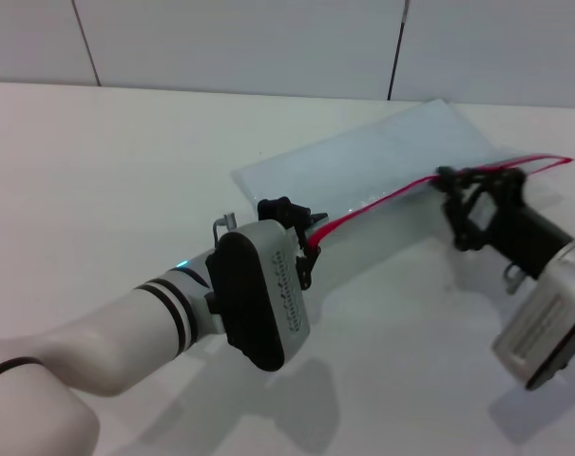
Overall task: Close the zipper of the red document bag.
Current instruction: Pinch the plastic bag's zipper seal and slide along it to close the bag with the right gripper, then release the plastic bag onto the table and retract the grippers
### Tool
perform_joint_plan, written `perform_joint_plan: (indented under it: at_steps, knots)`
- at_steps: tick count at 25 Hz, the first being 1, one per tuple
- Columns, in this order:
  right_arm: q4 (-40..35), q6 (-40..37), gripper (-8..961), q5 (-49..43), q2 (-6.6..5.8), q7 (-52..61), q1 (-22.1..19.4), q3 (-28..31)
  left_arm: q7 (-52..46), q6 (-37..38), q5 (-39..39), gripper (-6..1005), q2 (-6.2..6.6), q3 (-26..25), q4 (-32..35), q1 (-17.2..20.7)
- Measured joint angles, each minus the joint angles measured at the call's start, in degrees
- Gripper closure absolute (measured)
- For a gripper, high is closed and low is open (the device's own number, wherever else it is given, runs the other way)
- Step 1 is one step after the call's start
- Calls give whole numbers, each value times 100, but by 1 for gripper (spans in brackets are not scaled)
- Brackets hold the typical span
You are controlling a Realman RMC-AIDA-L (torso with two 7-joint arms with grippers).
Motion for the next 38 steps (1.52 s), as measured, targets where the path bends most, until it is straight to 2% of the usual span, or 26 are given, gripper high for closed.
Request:
perform_joint_plan:
  at_steps: [7,10,11,15,20,25,27,30,31,33,38]
  knots:
    - [-366,288,886,1263,-6,-2,-34,0,1,-6,-6,958,2,25,-11,26]
    - [-508,306,886,2247,-1,-60,-16,1,1,-7,3,958,-5,50,-13,33]
    - [-508,306,886,2247,-1,-60,-16,1,1,-12,4,959,-4,63,-15,36]
    - [-415,252,885,3316,11,-547,-2,2,4,-90,1,959,2,95,-71,40]
    - [-61,-243,882,3576,15,-555,-49,-33,4,-537,-11,960,-19,106,-337,45]
    - [339,-1182,696,3587,15,-444,-246,-66,8,-1857,-197,956,-43,288,-919,25]
    - [424,-1509,596,3586,16,-179,-320,-65,-21,-2495,-531,953,-43,360,-1157,-18]
    - [442,-1935,446,3532,15,891,-408,-92,-281,-3391,-1204,867,-41,385,-1413,-91]
    - [442,-1935,403,3532,15,891,-408,-92,-281,-3391,-1204,839,-41,385,-1413,-91]
    - [414,-2126,316,3496,11,1564,-440,-163,-602,-3867,-1474,782,-35,387,-1539,-125]
    - [340,-2866,319,3460,2,3025,-603,-531,-2115,-5379,-2039,677,-4,373,-1903,-109]
